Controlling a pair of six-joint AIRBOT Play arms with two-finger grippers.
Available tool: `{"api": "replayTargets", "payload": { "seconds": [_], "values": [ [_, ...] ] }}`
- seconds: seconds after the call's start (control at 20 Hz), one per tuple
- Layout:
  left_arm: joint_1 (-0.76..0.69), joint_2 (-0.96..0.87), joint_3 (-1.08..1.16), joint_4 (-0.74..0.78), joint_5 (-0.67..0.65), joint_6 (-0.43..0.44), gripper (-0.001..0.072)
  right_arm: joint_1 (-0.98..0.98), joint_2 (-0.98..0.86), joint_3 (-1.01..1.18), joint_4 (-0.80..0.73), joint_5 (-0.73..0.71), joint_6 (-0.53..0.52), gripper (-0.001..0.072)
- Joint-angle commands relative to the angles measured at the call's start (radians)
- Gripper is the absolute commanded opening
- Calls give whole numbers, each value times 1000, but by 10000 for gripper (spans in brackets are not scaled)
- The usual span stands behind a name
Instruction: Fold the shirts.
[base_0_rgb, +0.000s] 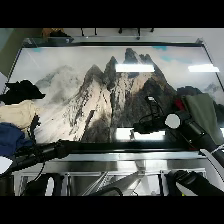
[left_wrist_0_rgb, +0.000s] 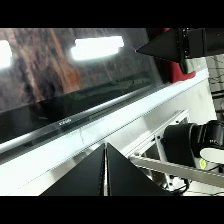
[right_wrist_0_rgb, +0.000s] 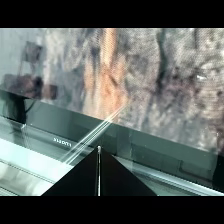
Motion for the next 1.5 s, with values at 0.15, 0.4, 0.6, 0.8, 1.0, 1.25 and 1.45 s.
{"api": "replayTargets", "payload": {
  "seconds": [0.15, 0.4, 0.6, 0.8, 1.0, 1.25, 1.45],
  "values": [
    [0, -5, 25, 56, 60, 2, 12, 1, 1, 0, -1, 0, 0, 19],
    [53, -228, 361, 476, 232, -18, 12, 1, 1, 0, -1, 1, 0, 19],
    [177, -575, 677, 550, 462, -21, 678, 1, 1, 0, -1, 1, 0, 20],
    [307, -1035, 1023, 552, 497, -21, 677, 1, 1, 0, -1, 1, 0, 19],
    [395, -1418, 1295, 547, 443, -28, 677, 1, 1, 0, -1, 1, 0, 20],
    [419, -1637, 1461, 552, 467, -35, 676, 1, 1, 0, -1, 1, 0, 19],
    [390, -1747, 1503, 552, 505, -35, 675, 1, 1, 0, -1, 1, 0, 19]
  ]
}}
